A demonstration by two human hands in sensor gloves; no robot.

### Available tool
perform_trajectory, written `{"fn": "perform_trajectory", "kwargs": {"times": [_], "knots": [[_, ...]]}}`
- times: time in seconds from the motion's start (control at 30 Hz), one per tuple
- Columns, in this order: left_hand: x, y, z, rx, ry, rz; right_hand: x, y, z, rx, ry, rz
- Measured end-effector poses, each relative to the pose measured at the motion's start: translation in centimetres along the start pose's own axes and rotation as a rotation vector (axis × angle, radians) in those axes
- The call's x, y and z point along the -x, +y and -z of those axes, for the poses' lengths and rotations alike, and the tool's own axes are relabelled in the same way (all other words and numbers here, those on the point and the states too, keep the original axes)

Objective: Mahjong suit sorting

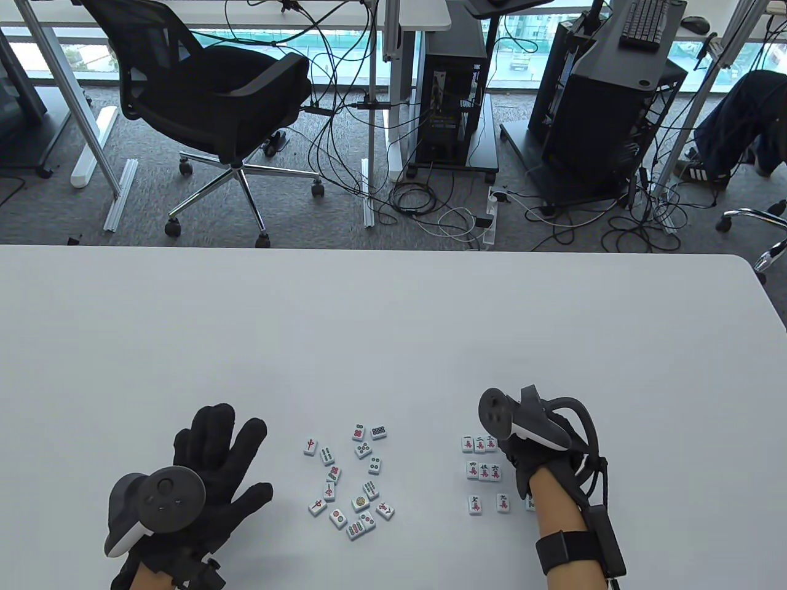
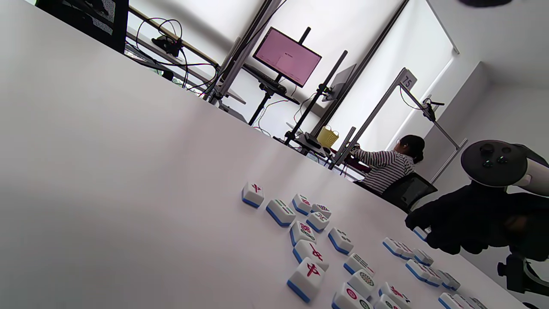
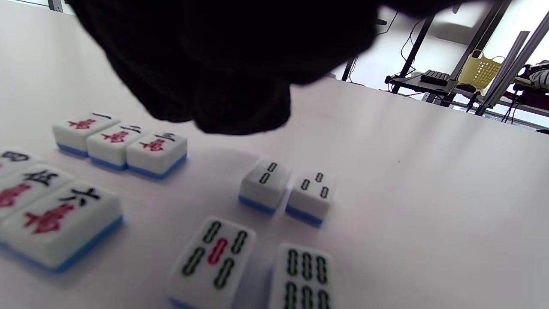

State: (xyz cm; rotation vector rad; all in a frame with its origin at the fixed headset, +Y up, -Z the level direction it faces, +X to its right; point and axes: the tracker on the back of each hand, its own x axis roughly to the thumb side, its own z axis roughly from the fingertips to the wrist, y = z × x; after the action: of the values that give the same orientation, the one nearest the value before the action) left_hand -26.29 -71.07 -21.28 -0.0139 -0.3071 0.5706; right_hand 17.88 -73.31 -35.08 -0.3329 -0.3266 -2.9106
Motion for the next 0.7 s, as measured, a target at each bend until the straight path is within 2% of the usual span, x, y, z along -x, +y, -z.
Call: {"fn": "perform_trajectory", "kwargs": {"times": [0.43,0.7], "knots": [[0.1,0.0,0.0,0.002,0.009,0.005,-0.5,2.5,0.6,-0.035,0.001,-0.102],[0.1,0.1,0.0,-0.004,0.006,0.001,-1.0,2.0,0.2,-0.046,0.014,-0.131]]}}
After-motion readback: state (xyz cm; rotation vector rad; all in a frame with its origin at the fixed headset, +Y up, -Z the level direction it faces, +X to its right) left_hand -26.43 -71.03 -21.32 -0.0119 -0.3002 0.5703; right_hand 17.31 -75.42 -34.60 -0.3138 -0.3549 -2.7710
